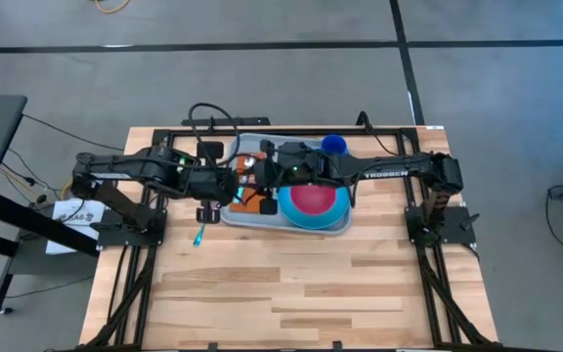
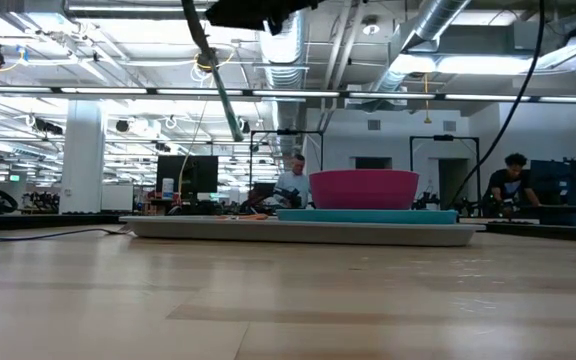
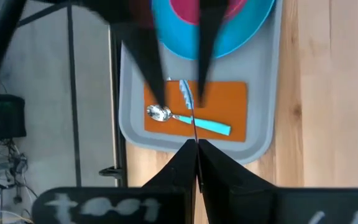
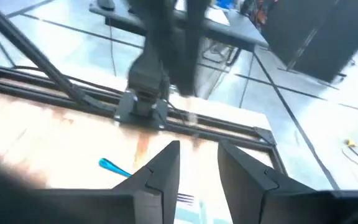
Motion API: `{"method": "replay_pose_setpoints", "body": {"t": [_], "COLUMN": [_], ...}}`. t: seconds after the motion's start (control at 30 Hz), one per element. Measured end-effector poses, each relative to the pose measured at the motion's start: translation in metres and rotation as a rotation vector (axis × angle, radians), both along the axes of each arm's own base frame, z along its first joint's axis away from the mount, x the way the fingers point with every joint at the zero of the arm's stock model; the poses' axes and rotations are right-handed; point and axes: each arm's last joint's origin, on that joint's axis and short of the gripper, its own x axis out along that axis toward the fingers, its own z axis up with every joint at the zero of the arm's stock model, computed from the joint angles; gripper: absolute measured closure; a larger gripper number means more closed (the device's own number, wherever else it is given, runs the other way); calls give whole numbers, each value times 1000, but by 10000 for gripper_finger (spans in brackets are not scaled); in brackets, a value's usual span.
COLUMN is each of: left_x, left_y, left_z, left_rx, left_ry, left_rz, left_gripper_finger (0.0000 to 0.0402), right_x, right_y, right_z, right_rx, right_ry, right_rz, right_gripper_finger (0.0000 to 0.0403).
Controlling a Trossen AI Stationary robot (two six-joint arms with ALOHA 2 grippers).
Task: Set up tray
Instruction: Put the white patterned knife on the brown table napkin to the left of the blue plate
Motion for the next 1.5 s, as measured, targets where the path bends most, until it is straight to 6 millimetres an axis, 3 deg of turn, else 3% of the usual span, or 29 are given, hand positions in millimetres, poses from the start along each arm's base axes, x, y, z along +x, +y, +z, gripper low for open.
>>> {"method": "replay_pose_setpoints", "body": {"t": [0.33,0.47,0.67,1.1,1.5], "left_x": [3,4,4,3,3], "left_y": [3,3,3,2,3], "left_z": [1,1,1,0,0], "left_rx": [-17,-24,-29,-49,-40], "left_ry": [-28,-35,-36,-30,-47], "left_rz": [11,11,8,30,70], "left_gripper_finger": [402,402,402,401,401], "right_x": [17,23,26,26,25], "right_y": [4,4,3,3,6], "right_z": [-7,-20,-21,-25,-26], "right_rx": [-15,-18,-12,-11,47], "right_ry": [-114,-97,-120,-81,-69], "right_rz": [1,2,-4,-6,-35], "right_gripper_finger": [300,300,303,397,401]}}
